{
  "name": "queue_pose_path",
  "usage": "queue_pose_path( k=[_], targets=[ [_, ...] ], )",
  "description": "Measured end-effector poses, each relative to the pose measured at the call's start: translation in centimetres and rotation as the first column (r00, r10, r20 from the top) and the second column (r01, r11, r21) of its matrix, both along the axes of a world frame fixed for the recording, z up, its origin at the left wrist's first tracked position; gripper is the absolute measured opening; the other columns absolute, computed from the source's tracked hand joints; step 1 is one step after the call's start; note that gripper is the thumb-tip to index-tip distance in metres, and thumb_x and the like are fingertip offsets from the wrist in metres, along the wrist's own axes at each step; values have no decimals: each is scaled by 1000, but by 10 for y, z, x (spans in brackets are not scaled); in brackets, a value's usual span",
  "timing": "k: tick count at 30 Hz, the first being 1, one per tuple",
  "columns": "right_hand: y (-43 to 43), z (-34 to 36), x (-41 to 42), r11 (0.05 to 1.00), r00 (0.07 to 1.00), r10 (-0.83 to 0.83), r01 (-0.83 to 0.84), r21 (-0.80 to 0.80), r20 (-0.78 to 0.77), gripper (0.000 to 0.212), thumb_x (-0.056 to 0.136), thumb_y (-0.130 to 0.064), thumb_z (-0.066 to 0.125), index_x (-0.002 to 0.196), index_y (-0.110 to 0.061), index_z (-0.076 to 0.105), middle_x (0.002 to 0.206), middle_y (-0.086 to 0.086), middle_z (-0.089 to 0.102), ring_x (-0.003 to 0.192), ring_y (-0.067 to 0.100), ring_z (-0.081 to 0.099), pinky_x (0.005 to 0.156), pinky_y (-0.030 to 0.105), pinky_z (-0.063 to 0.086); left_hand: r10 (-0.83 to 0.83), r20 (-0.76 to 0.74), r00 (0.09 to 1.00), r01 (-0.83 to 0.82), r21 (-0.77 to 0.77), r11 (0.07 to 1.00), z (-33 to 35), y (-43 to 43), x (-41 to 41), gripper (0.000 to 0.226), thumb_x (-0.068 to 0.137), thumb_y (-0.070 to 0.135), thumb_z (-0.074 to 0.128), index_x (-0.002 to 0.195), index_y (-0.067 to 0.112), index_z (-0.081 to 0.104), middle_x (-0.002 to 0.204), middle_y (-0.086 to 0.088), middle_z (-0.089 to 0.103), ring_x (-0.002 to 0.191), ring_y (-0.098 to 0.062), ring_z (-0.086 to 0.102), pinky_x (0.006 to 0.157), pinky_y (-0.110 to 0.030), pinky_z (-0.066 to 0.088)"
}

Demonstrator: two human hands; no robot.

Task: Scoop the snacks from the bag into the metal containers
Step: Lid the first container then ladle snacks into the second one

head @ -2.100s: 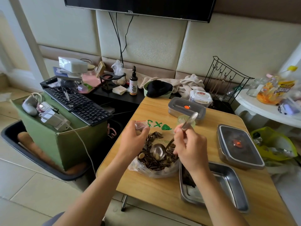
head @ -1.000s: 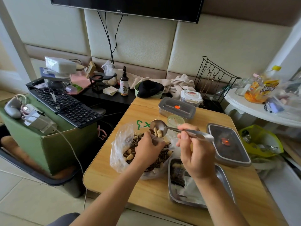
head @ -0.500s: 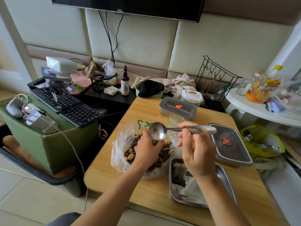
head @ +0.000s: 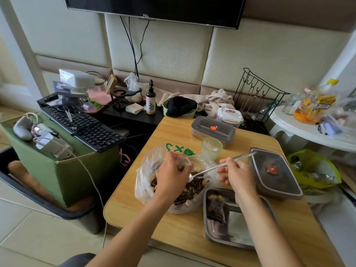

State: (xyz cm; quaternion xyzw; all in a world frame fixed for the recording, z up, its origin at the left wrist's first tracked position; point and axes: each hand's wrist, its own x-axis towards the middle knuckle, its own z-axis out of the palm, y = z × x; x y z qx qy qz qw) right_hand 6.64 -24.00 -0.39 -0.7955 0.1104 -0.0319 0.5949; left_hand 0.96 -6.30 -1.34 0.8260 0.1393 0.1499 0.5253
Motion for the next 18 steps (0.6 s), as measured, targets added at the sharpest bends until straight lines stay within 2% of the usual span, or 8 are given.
queue_pose_path(
  k=[4,6,9,10,12,14,16,18],
  targets=[
    [-4,-11,7,908,998,66,-70,-413,-26,38,102,-43,58,78,-22,79,74,-8,75,79,16,68,80,36,55,-43,27,999,43,6,999,2,0,-4,32,90,35,73,106,20,49,93,7,64,86,-17,65,83,-52,57],
    [-4,-11,7,870,997,75,-76,-487,-21,40,100,-44,62,71,-21,78,69,-9,73,75,16,68,73,33,53,-92,8,996,92,0,996,2,0,-5,36,89,36,74,107,19,48,94,6,64,87,-17,65,84,-51,57],
    [1,-4,-1,768,995,91,-42,-639,44,44,100,-42,65,66,-15,72,60,-3,66,59,15,60,53,26,40,-189,-51,981,190,19,982,4,-2,-6,43,83,40,71,108,19,43,96,10,59,90,-18,61,96,-55,51],
    [3,0,-5,754,987,121,-24,-656,103,43,101,-39,64,66,-14,69,59,-2,63,56,14,56,50,25,37,-222,-84,972,224,13,975,6,-3,-6,44,80,41,66,108,19,41,98,9,57,92,-18,60,100,-56,48],
    [8,11,-12,802,931,279,-92,-590,236,28,101,-27,63,76,-16,68,70,-6,65,63,7,58,52,14,40,-286,-151,946,288,-11,958,8,-4,-7,44,79,39,58,111,17,37,101,7,55,91,-18,55,107,-58,43],
    [13,20,-17,817,817,475,-271,-509,327,13,98,-15,63,93,-22,72,91,-12,69,82,3,64,68,10,48,-316,-179,932,316,-31,948,10,-5,-7,42,81,38,52,113,18,35,103,4,54,89,-17,52,109,-62,40],
    [15,21,-20,746,731,617,-426,-511,291,21,98,-12,62,101,-30,72,104,-16,67,96,3,63,76,12,50,-321,-169,932,318,-49,947,10,-4,-6,39,82,38,48,114,20,35,104,5,56,87,-16,52,108,-66,40],
    [15,17,-21,696,713,664,-479,-536,226,22,98,-14,63,102,-33,72,108,-16,64,99,2,61,77,12,50,-324,-153,934,319,-58,946,10,-3,-6,34,86,37,50,113,21,38,105,5,58,86,-15,54,105,-65,43]
  ],
)
